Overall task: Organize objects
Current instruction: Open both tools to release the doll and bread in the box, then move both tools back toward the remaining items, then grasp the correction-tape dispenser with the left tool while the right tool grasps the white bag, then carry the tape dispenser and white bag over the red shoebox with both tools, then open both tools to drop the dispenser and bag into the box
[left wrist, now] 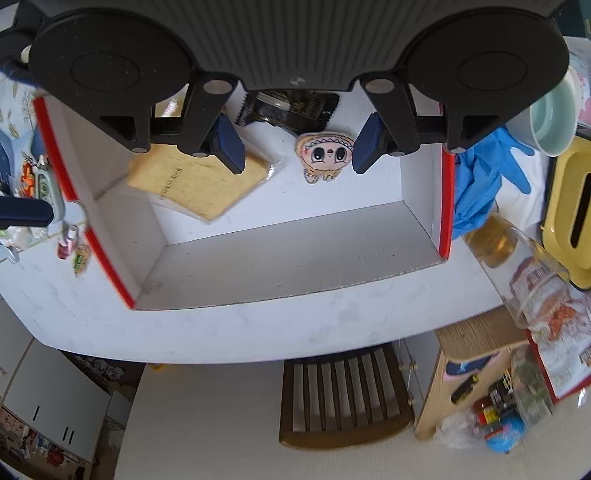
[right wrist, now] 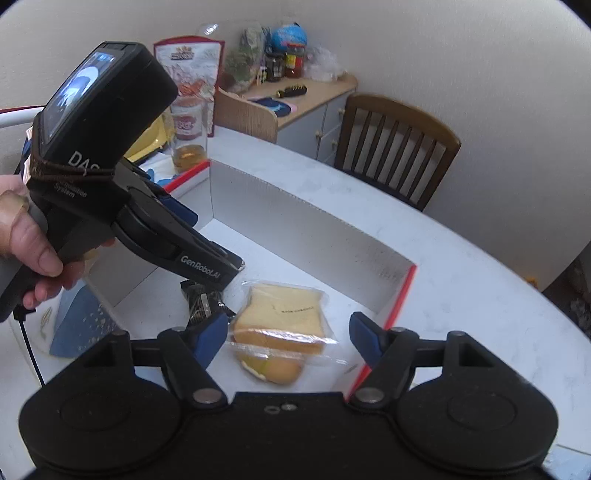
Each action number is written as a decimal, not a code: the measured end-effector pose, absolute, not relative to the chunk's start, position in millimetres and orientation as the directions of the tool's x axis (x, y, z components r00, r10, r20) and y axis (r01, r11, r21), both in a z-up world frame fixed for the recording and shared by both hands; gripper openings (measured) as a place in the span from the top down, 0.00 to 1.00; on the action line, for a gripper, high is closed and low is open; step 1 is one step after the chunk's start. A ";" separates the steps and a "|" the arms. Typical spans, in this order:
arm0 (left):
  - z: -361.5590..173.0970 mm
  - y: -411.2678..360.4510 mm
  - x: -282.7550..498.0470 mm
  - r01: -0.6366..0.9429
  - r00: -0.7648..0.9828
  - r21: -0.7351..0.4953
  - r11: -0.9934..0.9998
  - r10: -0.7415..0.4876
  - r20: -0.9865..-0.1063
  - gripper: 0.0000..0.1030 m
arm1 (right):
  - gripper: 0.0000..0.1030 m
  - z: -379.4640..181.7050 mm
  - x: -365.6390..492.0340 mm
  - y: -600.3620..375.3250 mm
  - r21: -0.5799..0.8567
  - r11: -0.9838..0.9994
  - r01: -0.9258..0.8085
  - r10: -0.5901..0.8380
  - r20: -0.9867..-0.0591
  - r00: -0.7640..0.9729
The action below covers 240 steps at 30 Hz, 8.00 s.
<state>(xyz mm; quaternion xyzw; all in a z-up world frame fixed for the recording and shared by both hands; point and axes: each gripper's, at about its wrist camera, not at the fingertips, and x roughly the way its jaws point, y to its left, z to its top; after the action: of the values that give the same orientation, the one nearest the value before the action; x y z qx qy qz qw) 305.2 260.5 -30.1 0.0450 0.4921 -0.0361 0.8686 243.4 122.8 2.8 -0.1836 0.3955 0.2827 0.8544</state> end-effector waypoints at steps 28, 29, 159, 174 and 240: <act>10.0 78.1 200.0 0.154 0.653 -0.046 0.987 -0.137 -0.745 0.28 | 0.13 30.3 173.0 -106.7 0.059 0.852 -0.520 0.425 -0.656 0.623; 7.6 70.6 198.7 0.157 0.652 -0.047 0.986 -0.140 -0.745 0.27 | 0.11 29.4 172.2 -117.6 0.064 0.858 -0.510 0.422 -0.655 0.627; -30.7 78.7 185.9 0.253 0.647 -0.196 0.947 -0.316 -0.693 0.52 | 0.83 -6.0 180.8 -122.3 0.162 0.910 -0.381 0.373 -0.719 0.586; 19.2 204.5 182.5 0.191 0.736 -0.183 0.964 -0.264 -0.623 0.52 | 0.83 28.6 190.4 -11.1 0.104 0.875 -0.472 0.412 -0.671 0.617; -87.7 280.8 300.4 0.263 0.521 0.247 0.933 0.078 -0.850 0.38 | 0.54 -32.0 295.3 150.2 -0.038 0.808 -0.588 0.321 -0.808 0.494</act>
<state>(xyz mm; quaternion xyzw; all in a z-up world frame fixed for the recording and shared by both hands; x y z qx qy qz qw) 300.4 280.8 -87.7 0.1754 0.4862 -0.0541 0.8543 295.3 150.2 -32.0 -0.1565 0.4260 0.2673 0.8501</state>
